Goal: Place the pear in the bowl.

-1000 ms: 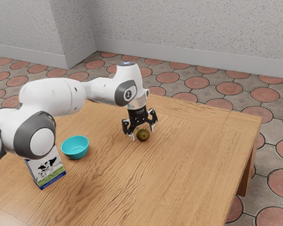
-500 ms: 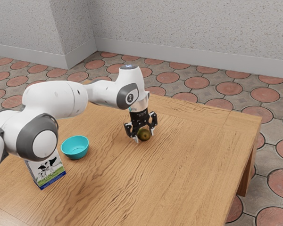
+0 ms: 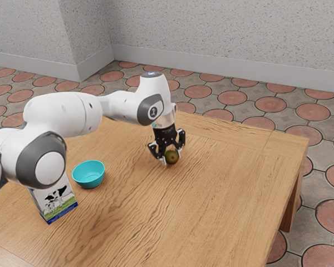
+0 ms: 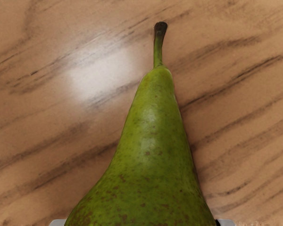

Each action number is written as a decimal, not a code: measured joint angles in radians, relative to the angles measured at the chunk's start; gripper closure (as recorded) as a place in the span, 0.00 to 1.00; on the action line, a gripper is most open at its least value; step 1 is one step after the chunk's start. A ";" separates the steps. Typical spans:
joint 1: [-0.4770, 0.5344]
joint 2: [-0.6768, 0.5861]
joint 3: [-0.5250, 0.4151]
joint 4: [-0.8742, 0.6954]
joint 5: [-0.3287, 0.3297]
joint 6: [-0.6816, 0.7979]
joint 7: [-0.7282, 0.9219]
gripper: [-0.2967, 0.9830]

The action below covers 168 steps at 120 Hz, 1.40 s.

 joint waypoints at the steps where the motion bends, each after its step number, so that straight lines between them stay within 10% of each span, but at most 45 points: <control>1: 0.000 -0.002 0.000 0.000 0.000 0.000 0.000 0.49; 102: 0.024 -0.340 0.166 -0.221 -0.001 -0.057 -0.011 0.55; 168: 0.024 -0.639 0.323 -0.676 0.002 -0.026 0.000 0.60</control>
